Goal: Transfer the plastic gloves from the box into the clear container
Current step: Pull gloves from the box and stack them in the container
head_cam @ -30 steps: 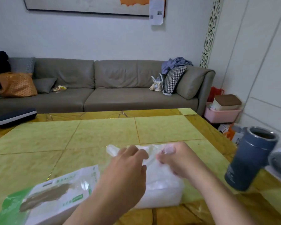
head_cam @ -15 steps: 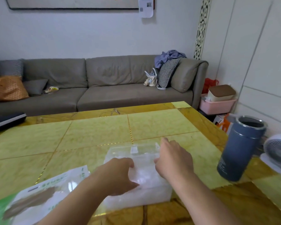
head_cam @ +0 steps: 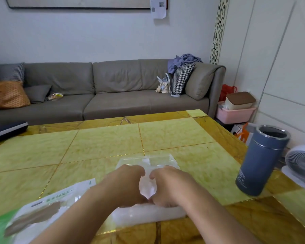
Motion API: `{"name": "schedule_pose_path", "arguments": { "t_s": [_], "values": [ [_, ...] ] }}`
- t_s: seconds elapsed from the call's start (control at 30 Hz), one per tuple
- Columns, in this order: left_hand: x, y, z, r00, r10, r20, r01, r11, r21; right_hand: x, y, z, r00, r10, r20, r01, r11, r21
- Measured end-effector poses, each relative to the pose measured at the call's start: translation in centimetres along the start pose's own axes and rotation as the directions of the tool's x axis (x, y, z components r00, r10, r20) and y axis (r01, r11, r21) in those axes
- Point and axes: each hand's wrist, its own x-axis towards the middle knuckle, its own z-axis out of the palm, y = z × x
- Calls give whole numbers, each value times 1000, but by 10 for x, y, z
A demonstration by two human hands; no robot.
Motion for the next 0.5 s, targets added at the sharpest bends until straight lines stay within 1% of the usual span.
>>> {"name": "schedule_pose_path", "arguments": {
  "t_s": [0.07, 0.13, 0.23, 0.3, 0.37, 0.5],
  "values": [
    [-1, 7, -4, 999, -35, 10, 34, 993, 112, 4, -1, -2, 998, 20, 56, -19, 999, -28],
    [-1, 15, -8, 995, -74, 73, 59, 980, 190, 10, -3, -3, 995, 47, 85, -42, 998, -55],
    [4, 21, -9, 980, -112, 167, 74, 974, 214, 21, -6, -1, 990, 94, 104, -82, 990, -115],
    [10, 20, -4, 974, -116, 192, 75, 975, 211, 28, -7, 2, 985, 120, 127, -100, 983, -155],
    [17, 14, 4, 979, -98, 180, 60, 976, 209, 35, -6, 5, 981, 131, 142, -108, 982, -156],
    [23, 2, 22, 996, -49, 80, 39, 990, 132, 41, -2, 9, 979, 141, 150, -126, 986, -107]
  ]
}}
